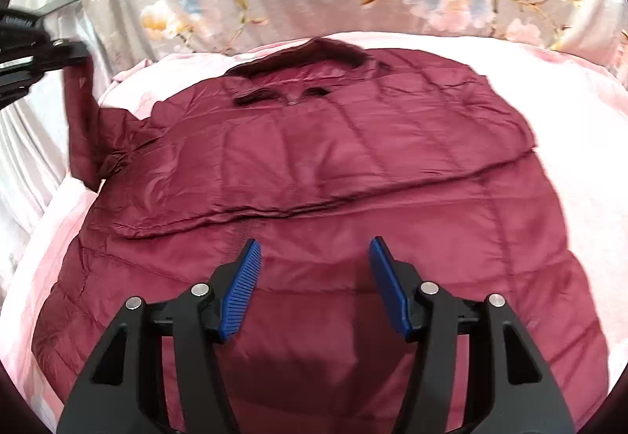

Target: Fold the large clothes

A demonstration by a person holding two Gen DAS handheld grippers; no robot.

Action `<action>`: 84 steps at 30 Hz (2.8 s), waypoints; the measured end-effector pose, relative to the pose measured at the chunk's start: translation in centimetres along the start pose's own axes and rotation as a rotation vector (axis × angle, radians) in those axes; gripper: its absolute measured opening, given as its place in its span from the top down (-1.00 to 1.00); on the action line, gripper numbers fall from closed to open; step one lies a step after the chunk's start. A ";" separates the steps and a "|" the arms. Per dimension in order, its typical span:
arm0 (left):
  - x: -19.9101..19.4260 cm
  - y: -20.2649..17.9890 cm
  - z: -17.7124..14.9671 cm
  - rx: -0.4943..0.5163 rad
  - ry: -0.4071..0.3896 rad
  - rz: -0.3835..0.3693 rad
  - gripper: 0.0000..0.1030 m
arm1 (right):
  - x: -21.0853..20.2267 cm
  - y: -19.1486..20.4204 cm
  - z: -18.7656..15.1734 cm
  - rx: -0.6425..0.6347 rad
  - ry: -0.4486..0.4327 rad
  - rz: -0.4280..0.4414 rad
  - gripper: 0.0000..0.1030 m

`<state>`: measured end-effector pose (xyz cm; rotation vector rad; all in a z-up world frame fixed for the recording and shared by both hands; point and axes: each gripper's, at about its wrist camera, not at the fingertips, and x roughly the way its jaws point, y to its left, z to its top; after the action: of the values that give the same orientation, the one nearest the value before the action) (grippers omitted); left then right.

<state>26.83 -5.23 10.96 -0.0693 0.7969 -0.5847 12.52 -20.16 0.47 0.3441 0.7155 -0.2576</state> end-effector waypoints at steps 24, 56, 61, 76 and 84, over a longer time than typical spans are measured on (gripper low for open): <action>1.5 18.5 -5.6 -0.413 0.052 0.133 -0.30 | 2.5 14.0 3.8 -0.276 0.034 0.269 -0.34; 8.8 18.0 -4.9 -0.532 0.175 0.155 -0.11 | 5.6 -10.7 5.9 0.230 0.080 0.023 -0.14; 9.4 18.3 -4.8 -0.567 0.175 0.152 -0.11 | 4.0 -10.7 6.4 0.267 0.045 0.065 -0.14; 4.8 15.8 -3.7 -0.319 0.045 0.237 1.00 | 2.0 -5.8 9.0 0.091 -0.061 0.107 0.91; 9.1 16.0 -6.8 -0.219 0.155 0.361 0.98 | 8.5 -7.6 4.5 0.069 0.128 -0.049 0.92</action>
<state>34.63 4.51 -4.13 -0.0787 0.9956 -0.1606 18.79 -29.82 -3.76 0.4116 0.8436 -0.3090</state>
